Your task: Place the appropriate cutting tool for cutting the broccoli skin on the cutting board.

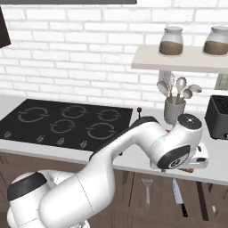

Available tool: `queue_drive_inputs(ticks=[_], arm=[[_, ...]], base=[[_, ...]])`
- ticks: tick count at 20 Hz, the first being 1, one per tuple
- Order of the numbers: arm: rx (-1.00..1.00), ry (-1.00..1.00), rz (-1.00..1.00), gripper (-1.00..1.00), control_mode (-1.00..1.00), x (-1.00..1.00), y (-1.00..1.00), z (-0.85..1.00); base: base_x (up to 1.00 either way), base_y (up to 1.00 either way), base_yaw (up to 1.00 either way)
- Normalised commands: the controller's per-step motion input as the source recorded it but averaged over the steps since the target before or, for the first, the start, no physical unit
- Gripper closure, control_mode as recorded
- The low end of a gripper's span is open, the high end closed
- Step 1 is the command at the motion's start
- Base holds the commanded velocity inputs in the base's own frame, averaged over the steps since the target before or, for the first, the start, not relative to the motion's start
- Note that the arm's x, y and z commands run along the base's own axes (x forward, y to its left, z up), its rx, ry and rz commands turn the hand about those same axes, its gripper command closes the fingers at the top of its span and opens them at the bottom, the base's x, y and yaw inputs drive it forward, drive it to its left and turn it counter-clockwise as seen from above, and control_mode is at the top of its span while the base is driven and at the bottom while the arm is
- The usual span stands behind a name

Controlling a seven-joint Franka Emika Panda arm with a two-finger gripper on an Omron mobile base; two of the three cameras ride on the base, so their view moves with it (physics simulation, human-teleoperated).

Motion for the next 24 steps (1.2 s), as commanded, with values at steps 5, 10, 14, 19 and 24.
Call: queue_drive_inputs(ticks=[5,10,14,19,24], arm=[[-0.06,0.0,0.0,-1.0,-1.0,0.0,0.0,-0.41],[-0.1,0.01,0.0,-1.0,-1.0,0.0,0.0,-0.46],[-0.09,0.01,0.0,-1.0,-1.0,0.0,0.0,-0.34],[0.0,0.0,0.0,-1.0,-1.0,0.02,0.0,-0.02],[-0.02,0.0,0.0,-1.0,-1.0,0.17,0.0,-0.31]], base=[[0.0,0.0,0.0],[0.0,0.0,0.0],[0.0,0.0,0.0],[0.0,0.0,0.0],[0.0,0.0,0.0]])
